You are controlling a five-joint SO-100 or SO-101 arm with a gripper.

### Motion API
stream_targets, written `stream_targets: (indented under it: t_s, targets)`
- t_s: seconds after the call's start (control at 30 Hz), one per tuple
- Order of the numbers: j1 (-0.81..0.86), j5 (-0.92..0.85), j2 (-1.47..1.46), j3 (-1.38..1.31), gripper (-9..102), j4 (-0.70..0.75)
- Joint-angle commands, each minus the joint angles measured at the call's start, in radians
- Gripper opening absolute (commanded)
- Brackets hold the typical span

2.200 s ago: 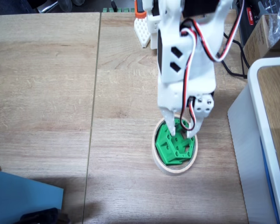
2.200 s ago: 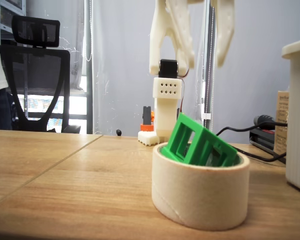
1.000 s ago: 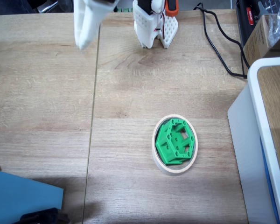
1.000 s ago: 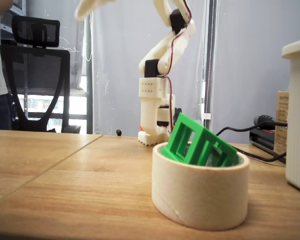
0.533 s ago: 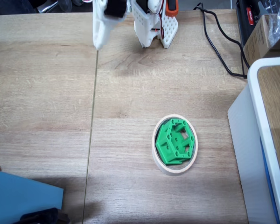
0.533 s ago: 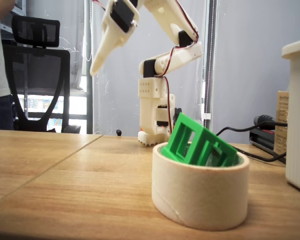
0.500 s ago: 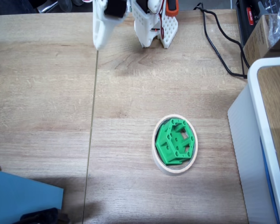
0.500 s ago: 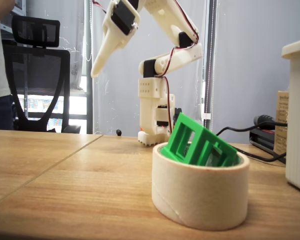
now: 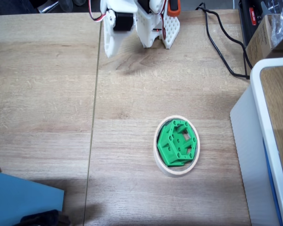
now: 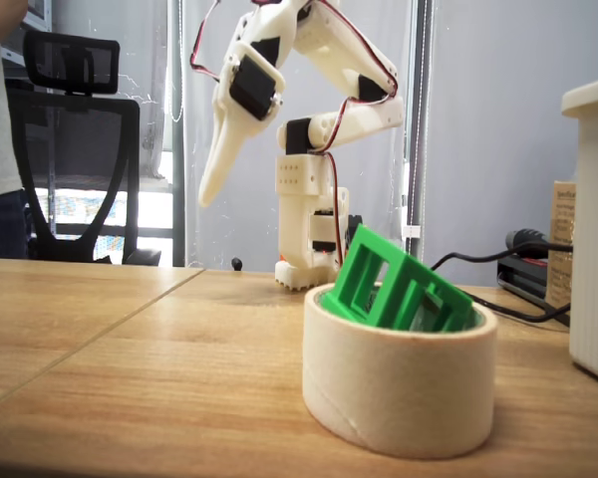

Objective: Grasp a component and put it in the bin.

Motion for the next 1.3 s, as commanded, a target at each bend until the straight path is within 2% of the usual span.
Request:
stream_targets:
  t_s: [0.0,0.27,1.27]
  targets:
    - [0.005,-0.014,0.115,0.034,0,-0.014]
    - [0.005,-0.014,0.264,0.178,0,-0.014]
    - [0.008,-0.011,0.371,0.439,0,-0.012]
